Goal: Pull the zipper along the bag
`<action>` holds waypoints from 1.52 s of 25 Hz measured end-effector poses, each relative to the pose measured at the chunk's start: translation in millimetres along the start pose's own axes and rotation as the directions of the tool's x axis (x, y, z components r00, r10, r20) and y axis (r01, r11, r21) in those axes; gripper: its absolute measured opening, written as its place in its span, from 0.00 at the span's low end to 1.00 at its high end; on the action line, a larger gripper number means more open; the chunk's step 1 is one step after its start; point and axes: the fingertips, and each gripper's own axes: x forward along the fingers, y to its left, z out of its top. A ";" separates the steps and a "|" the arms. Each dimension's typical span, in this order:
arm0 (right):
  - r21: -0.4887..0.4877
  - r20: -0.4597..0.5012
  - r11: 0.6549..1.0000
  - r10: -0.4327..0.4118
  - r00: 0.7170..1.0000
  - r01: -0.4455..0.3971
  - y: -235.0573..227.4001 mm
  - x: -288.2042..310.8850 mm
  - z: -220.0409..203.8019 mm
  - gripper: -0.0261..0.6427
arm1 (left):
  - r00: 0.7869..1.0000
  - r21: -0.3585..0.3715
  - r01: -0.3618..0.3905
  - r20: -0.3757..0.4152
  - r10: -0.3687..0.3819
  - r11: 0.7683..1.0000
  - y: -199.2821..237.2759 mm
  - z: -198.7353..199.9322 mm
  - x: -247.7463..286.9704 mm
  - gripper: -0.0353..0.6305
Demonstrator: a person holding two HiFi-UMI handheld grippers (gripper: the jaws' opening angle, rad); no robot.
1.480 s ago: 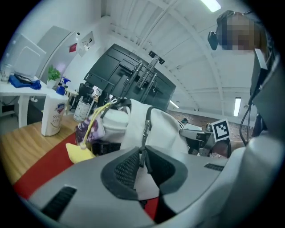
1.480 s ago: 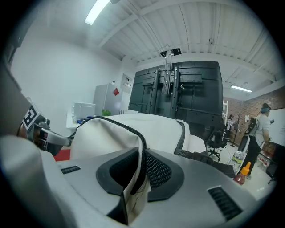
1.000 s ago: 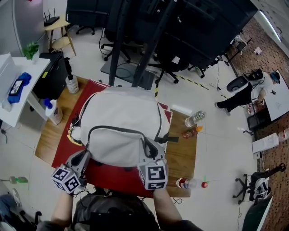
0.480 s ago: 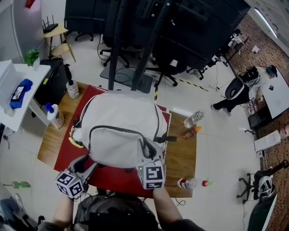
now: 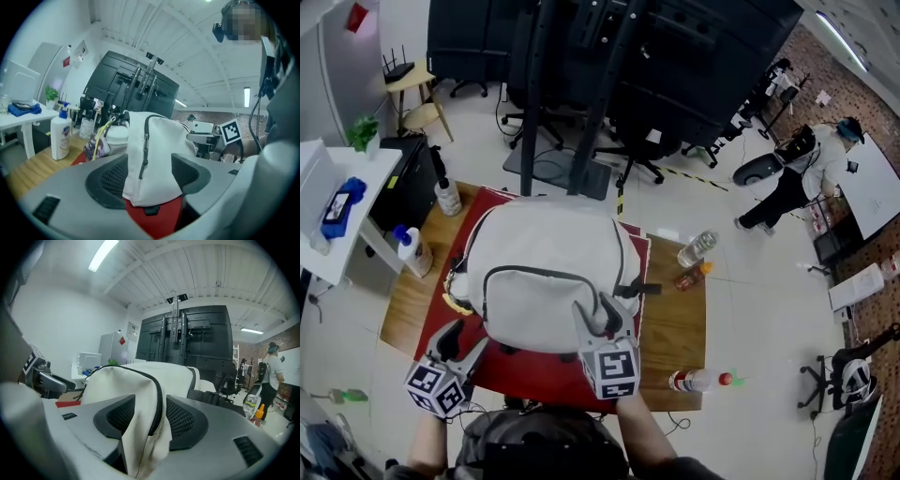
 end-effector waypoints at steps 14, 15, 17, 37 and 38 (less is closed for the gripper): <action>-0.025 0.248 0.975 -0.209 0.946 0.222 -41.6 -53.1 69.0 0.07 | 0.950 0.135 -0.022 0.311 -0.021 0.991 -45.6 135.4 1.7 0.23; -0.015 0.251 0.973 -0.218 0.943 0.229 -43.8 -54.7 69.8 0.06 | 0.949 0.142 -0.020 0.314 -0.026 0.990 -47.6 138.6 3.6 0.20; 0.003 0.255 0.972 -0.227 0.940 0.234 -47.5 -57.2 70.9 0.06 | 0.948 0.151 -0.019 0.317 -0.030 0.988 -51.0 142.9 7.6 0.16; -0.057 0.247 0.975 -0.193 0.950 0.213 -43.5 -58.3 69.3 0.06 | 0.956 0.205 -0.039 0.293 -0.024 0.978 -74.9 145.6 33.9 0.09; -0.062 0.244 0.976 -0.190 0.951 0.211 -43.3 -57.5 69.1 0.06 | 0.957 0.211 -0.039 0.289 -0.024 0.977 -76.0 144.7 35.0 0.09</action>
